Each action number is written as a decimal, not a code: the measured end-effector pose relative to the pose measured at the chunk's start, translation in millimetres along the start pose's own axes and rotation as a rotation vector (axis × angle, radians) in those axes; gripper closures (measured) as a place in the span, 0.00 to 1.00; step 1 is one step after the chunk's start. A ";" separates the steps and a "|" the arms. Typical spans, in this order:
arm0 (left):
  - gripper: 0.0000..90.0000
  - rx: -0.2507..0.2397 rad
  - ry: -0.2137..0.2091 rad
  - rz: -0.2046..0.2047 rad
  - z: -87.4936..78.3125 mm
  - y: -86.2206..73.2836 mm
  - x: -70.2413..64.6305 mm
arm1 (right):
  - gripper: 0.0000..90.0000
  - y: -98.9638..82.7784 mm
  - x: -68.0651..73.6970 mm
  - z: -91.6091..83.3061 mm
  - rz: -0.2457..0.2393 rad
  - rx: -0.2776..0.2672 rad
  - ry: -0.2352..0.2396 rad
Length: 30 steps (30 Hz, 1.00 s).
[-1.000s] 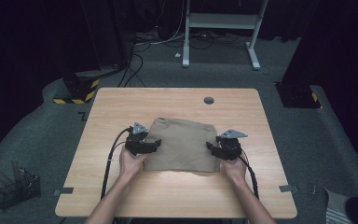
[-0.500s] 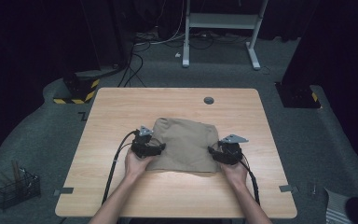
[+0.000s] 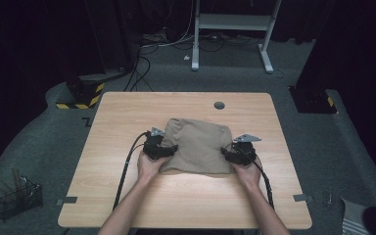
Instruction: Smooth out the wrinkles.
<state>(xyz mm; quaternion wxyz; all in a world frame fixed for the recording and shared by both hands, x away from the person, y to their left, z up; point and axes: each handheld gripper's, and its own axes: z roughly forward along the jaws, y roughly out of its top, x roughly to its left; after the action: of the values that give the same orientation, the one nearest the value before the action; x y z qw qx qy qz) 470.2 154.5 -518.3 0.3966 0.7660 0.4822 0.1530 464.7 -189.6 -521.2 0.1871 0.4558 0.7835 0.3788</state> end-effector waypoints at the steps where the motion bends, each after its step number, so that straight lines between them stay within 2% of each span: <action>1: 0.32 -0.005 0.004 0.005 -4.4 0.7 -0.4 | 0.49 -0.1 0.7 -3.6 0.001 -0.014 -0.001; 2: 0.32 -0.032 0.004 0.009 -12.8 1.2 -0.6 | 0.49 -0.5 1.0 -6.0 0.002 -0.021 0.000; 6: 0.33 -0.081 -0.001 0.016 -33.7 3.5 -1.0 | 0.49 -3.2 2.2 -21.0 0.003 -0.053 0.009; 11: 0.33 -0.105 0.010 0.037 -52.6 -0.9 -1.3 | 0.50 -7.5 0.9 -39.6 0.010 -0.088 0.008; 19: 0.33 -0.114 0.026 0.027 -73.2 -19.7 4.5 | 0.50 -18.9 -2.8 -59.4 0.022 -0.118 -0.010; 24: 0.33 -0.106 0.059 0.030 -82.0 -31.9 9.0 | 0.51 -28.8 -7.2 -65.2 0.024 -0.102 -0.038; 26: 0.33 -0.106 0.072 0.009 -88.3 -41.3 14.0 | 0.51 -33.9 -9.2 -66.7 0.043 -0.094 -0.041; 28: 0.34 -0.105 0.078 0.005 -90.1 -44.4 15.5 | 0.50 -39.0 -11.1 -67.7 0.055 -0.084 -0.048; 30: 0.33 -0.077 0.119 0.016 -90.1 -54.1 19.2 | 0.50 -43.4 -12.3 -67.2 0.053 -0.063 -0.071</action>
<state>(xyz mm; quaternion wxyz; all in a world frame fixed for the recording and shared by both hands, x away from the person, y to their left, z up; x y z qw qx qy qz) 390.6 224.4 -504.5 0.3952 0.7435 0.4926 0.2200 403.3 -241.5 -511.7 0.2187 0.4834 0.7518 0.3916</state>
